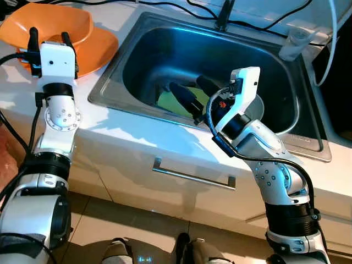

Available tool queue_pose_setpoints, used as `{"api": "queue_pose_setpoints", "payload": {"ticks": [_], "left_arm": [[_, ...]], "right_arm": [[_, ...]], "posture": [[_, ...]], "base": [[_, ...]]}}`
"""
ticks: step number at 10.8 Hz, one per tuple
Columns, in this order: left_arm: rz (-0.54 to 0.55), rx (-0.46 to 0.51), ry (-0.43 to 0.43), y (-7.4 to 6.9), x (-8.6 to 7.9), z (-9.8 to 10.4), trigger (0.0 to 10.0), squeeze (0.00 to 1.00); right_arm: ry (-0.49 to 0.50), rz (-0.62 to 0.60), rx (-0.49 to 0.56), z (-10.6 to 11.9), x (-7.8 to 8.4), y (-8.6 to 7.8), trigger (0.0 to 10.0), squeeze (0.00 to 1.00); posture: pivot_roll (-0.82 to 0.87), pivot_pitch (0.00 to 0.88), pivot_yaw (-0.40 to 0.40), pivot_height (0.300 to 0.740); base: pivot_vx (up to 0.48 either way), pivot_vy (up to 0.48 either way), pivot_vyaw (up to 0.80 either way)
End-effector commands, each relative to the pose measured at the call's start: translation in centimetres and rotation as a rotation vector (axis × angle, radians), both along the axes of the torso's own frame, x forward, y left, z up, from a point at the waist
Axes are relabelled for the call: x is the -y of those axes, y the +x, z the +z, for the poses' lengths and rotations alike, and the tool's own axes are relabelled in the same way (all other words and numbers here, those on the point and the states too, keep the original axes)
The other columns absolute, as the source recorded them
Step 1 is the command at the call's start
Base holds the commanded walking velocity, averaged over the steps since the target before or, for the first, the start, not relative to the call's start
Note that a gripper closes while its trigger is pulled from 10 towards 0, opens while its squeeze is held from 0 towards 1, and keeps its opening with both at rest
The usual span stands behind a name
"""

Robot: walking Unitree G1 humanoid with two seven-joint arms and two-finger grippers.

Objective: Kitchen organization

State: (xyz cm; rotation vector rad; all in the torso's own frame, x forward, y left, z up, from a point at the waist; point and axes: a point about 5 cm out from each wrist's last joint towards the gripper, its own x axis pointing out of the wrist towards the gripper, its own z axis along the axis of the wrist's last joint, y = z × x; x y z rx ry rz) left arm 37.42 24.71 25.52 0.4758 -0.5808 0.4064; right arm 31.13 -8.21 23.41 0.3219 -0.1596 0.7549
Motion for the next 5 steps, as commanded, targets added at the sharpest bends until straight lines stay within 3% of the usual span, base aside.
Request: {"api": "queue_pose_setpoints", "payload": {"ticks": [1,5], "left_arm": [[-0.005,-0.063,-0.010,0.10,-0.08,-1.57,0.0,0.00],[-0.028,-0.059,-0.010,0.24,0.11,-1.45,0.0,0.00]], "right_arm": [[0.009,-0.009,0.006,0.33,0.41,-0.10,10.0,1.00],[0.009,-0.014,0.007,0.37,0.42,-0.09,10.0,1.00]], "posture": [[-0.07,0.246,-0.129,0.740],[-0.07,0.246,-0.126,0.740]], "base": [[0.000,0.000,0.00],[0.000,0.000,0.00]]}}
